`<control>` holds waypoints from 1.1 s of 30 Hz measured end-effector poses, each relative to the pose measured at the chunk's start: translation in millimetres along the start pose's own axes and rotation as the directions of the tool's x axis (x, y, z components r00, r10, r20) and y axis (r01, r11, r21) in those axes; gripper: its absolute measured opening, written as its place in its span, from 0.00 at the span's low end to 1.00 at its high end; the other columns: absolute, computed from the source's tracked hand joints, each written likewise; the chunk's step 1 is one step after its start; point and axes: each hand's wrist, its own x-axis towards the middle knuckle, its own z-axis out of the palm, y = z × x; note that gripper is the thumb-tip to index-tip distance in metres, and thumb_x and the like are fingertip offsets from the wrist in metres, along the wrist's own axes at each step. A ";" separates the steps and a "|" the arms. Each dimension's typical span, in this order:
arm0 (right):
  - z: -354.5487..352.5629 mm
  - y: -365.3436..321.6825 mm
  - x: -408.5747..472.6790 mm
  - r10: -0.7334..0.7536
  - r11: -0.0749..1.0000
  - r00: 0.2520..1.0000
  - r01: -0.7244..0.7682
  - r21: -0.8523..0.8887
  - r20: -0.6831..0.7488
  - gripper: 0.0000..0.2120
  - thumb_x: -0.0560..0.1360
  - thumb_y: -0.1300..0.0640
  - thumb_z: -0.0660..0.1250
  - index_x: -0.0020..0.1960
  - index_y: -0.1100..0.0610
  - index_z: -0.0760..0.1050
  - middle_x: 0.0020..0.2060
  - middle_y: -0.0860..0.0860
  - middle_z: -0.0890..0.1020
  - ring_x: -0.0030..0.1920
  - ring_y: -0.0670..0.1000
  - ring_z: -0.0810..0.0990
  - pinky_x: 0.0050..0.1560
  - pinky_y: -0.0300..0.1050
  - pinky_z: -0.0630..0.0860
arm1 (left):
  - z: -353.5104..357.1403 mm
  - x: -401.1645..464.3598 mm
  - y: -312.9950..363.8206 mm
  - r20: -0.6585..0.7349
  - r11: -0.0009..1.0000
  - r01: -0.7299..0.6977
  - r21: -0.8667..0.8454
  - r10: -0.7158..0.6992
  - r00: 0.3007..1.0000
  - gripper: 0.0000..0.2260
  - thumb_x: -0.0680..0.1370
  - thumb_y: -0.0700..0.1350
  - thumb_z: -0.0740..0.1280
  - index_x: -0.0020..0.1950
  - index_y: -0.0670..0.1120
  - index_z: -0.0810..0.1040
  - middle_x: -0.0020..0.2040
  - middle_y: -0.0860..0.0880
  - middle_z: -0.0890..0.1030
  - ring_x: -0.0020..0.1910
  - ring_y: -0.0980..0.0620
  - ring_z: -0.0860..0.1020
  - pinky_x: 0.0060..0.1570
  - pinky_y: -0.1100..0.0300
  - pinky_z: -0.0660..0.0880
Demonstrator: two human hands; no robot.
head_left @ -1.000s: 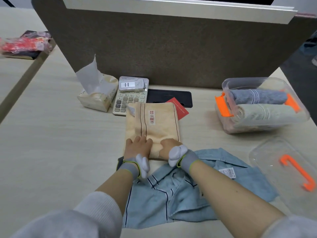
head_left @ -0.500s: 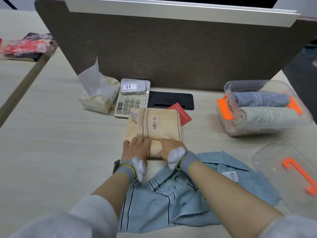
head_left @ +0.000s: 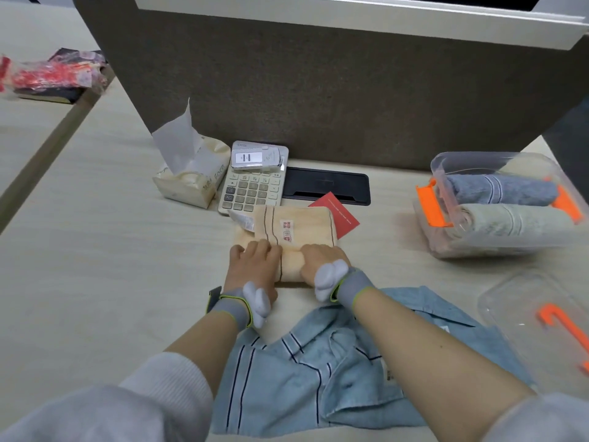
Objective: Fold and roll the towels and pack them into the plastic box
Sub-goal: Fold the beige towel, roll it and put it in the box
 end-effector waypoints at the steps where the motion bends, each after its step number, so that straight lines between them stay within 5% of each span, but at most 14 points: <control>1: -1.3 -1.7 2.5 0.025 1.000 0.999 -0.025 0.008 0.020 0.16 0.72 0.62 0.61 0.59 0.57 0.71 0.59 0.52 0.77 0.58 0.54 0.76 0.52 0.41 0.66 | -0.8 1.7 0.1 0.026 1.000 -0.005 0.027 0.004 1.000 0.24 0.68 0.41 0.64 0.64 0.49 0.65 0.61 0.49 0.68 0.62 0.46 0.67 0.58 0.54 0.62; 3: 7.3 -4.7 -1.2 -0.012 0.999 0.986 0.007 -0.034 -0.169 0.17 0.69 0.63 0.61 0.57 0.57 0.72 0.55 0.52 0.77 0.57 0.55 0.75 0.56 0.44 0.64 | -1.6 7.9 -3.8 0.086 0.999 0.037 0.022 -0.038 0.996 0.21 0.69 0.40 0.63 0.62 0.47 0.66 0.60 0.47 0.71 0.61 0.46 0.70 0.54 0.56 0.64; 6: 32.2 -5.0 -14.5 -0.183 0.970 0.852 0.075 -0.231 -0.490 0.23 0.54 0.60 0.60 0.49 0.56 0.75 0.42 0.52 0.79 0.43 0.56 0.80 0.55 0.50 0.62 | -6.8 23.6 -12.5 0.303 0.980 0.147 -0.132 -0.101 0.947 0.22 0.70 0.40 0.64 0.63 0.46 0.68 0.63 0.47 0.73 0.62 0.47 0.73 0.56 0.59 0.69; 8: 43.3 -0.5 -14.2 -0.251 0.935 0.815 0.065 -0.347 -0.522 0.25 0.52 0.58 0.64 0.50 0.55 0.72 0.38 0.50 0.79 0.39 0.53 0.80 0.54 0.51 0.64 | -15.1 34.5 -16.5 0.500 0.979 0.167 -0.118 -0.086 0.862 0.27 0.71 0.48 0.57 0.71 0.47 0.64 0.69 0.49 0.69 0.63 0.55 0.69 0.59 0.69 0.62; 10: 31.8 -2.9 -9.8 -0.212 0.943 0.860 0.055 -0.329 -0.464 0.23 0.50 0.59 0.72 0.45 0.55 0.74 0.36 0.51 0.79 0.37 0.53 0.79 0.49 0.48 0.63 | -18.3 41.5 -17.6 0.555 0.980 0.167 -0.105 -0.082 0.828 0.31 0.68 0.49 0.54 0.72 0.46 0.63 0.70 0.48 0.68 0.60 0.57 0.66 0.56 0.71 0.58; 14: -5.4 -8.0 8.5 -0.094 0.986 0.989 0.078 -0.145 -0.112 0.20 0.69 0.61 0.64 0.61 0.58 0.68 0.59 0.54 0.75 0.61 0.55 0.73 0.60 0.47 0.65 | -15.9 29.6 -13.1 0.106 0.993 0.080 -0.082 -0.071 0.992 0.20 0.70 0.42 0.63 0.62 0.48 0.67 0.61 0.48 0.70 0.62 0.46 0.69 0.60 0.54 0.63; 17: -29.2 -5.6 20.1 -0.061 0.983 0.994 0.075 -0.166 0.091 0.22 0.72 0.62 0.63 0.65 0.59 0.66 0.64 0.53 0.72 0.64 0.52 0.72 0.63 0.41 0.67 | -6.5 21.8 -11.0 0.043 1.000 0.004 -0.029 -0.002 0.999 0.26 0.68 0.43 0.65 0.66 0.50 0.64 0.62 0.50 0.67 0.63 0.47 0.67 0.63 0.51 0.60; 19: -27.2 -5.7 23.4 -0.041 0.991 0.997 0.048 -0.126 0.063 0.23 0.70 0.61 0.64 0.65 0.58 0.67 0.64 0.53 0.73 0.64 0.52 0.72 0.64 0.43 0.67 | -3.2 26.9 -13.3 0.099 1.000 0.021 0.018 -0.023 0.995 0.28 0.66 0.41 0.66 0.65 0.50 0.64 0.60 0.49 0.68 0.63 0.46 0.69 0.61 0.51 0.62; 22: -2.2 -4.1 15.4 -0.165 0.973 0.928 0.098 -0.207 -0.334 0.27 0.60 0.60 0.69 0.60 0.56 0.73 0.55 0.53 0.76 0.57 0.56 0.76 0.63 0.52 0.61 | -6.7 50.2 -22.1 0.173 0.994 0.093 -0.059 -0.082 0.981 0.19 0.69 0.40 0.64 0.59 0.48 0.68 0.57 0.48 0.73 0.58 0.45 0.74 0.56 0.57 0.67; 24: 10.5 2.1 12.5 -0.236 0.954 0.848 0.109 -0.281 -0.474 0.32 0.51 0.59 0.72 0.56 0.57 0.76 0.48 0.54 0.80 0.49 0.57 0.81 0.61 0.55 0.65 | -12.6 70.1 -29.3 0.281 0.983 0.103 -0.150 -0.058 0.958 0.10 0.72 0.40 0.64 0.51 0.49 0.69 0.53 0.49 0.73 0.51 0.49 0.74 0.48 0.71 0.67; 26: 6.8 4.9 16.0 -0.213 0.955 0.912 0.118 -0.273 -0.350 0.31 0.58 0.60 0.71 0.61 0.58 0.73 0.53 0.54 0.78 0.54 0.57 0.78 0.62 0.55 0.67 | -22.9 85.5 -30.4 0.413 0.966 0.153 -0.210 -0.054 0.909 0.06 0.74 0.45 0.63 0.40 0.52 0.66 0.50 0.48 0.71 0.47 0.51 0.71 0.44 0.70 0.68; 28: -3.0 5.0 27.9 -0.133 0.969 0.973 0.087 -0.233 -0.191 0.27 0.66 0.61 0.66 0.64 0.58 0.66 0.60 0.53 0.72 0.61 0.56 0.71 0.61 0.52 0.64 | -30.2 89.9 -27.6 0.389 0.976 0.131 -0.176 -0.053 0.920 0.04 0.72 0.46 0.63 0.44 0.51 0.69 0.54 0.46 0.75 0.53 0.48 0.76 0.50 0.58 0.69; 33: -40.8 1.0 68.9 -0.022 0.981 0.998 0.034 -0.191 0.061 0.28 0.68 0.56 0.70 0.65 0.56 0.64 0.63 0.50 0.72 0.64 0.53 0.72 0.61 0.46 0.68 | -24.4 70.7 -25.7 -0.085 0.998 0.003 -0.056 -0.008 0.996 0.24 0.69 0.43 0.63 0.65 0.50 0.66 0.62 0.49 0.67 0.65 0.46 0.66 0.66 0.49 0.57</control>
